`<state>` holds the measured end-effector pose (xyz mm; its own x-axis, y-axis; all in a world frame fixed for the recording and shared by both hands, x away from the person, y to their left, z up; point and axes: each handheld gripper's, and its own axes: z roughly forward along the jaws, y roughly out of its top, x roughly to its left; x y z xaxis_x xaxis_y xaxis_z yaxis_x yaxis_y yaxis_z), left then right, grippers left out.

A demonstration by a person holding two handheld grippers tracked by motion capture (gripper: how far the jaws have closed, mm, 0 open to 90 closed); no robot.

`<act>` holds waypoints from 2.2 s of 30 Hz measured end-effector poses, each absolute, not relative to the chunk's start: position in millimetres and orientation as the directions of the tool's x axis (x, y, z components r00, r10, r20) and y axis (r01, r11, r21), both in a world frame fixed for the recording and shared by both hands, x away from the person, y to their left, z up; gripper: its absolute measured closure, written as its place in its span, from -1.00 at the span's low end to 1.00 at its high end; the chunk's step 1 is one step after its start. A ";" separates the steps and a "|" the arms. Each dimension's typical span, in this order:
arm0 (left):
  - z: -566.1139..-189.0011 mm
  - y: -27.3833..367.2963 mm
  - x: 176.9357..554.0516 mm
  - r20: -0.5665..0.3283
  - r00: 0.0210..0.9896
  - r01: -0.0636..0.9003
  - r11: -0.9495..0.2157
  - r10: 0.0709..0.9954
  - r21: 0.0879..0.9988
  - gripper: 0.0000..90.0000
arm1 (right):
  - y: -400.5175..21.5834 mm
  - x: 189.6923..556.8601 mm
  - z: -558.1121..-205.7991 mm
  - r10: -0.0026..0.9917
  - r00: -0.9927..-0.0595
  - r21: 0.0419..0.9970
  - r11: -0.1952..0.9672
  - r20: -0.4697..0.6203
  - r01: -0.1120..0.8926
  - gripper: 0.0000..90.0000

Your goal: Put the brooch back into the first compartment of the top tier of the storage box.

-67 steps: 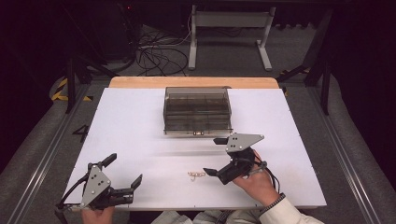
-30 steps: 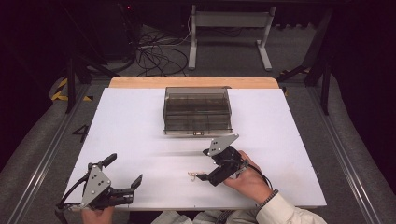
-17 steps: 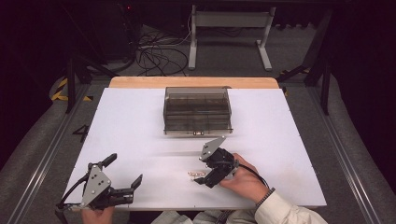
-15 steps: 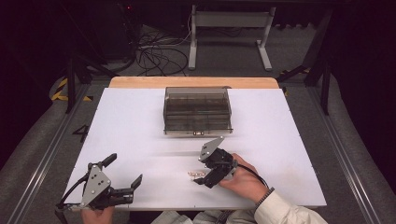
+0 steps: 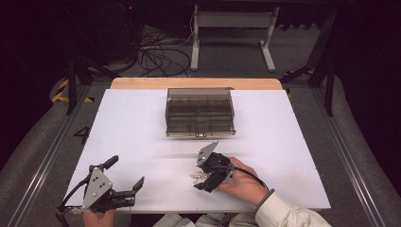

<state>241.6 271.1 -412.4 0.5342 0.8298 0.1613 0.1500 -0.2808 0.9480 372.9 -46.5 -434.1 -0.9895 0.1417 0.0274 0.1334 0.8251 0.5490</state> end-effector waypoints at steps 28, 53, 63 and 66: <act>-412.5 271.4 241.3 0.161 0.535 0.149 -0.280 0.829 0.948 -0.97 | -43.5 374.9 -437.1 0.114 -0.993 0.500 0.862 -0.033 0.082 0.32; -412.6 271.2 241.8 0.160 0.535 0.149 -0.278 0.830 0.949 -0.97 | -45.0 377.2 -436.6 0.129 -0.991 0.502 0.859 -0.020 0.102 0.82; -412.5 271.2 241.8 0.160 0.535 0.148 -0.279 0.830 0.949 -0.97 | -49.3 377.9 -431.3 0.133 -0.991 0.535 0.838 -0.019 0.102 0.82; -412.4 271.2 241.6 0.162 0.535 0.147 -0.281 0.829 0.949 -0.97 | -51.7 377.4 -427.3 0.141 -0.990 0.544 0.832 -0.019 0.108 0.82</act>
<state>241.6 271.2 -412.4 0.5349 0.8292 0.1623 0.1471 -0.2805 0.9485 377.4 -51.7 -427.3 -0.9899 0.1408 -0.0190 0.1080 0.8324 0.5436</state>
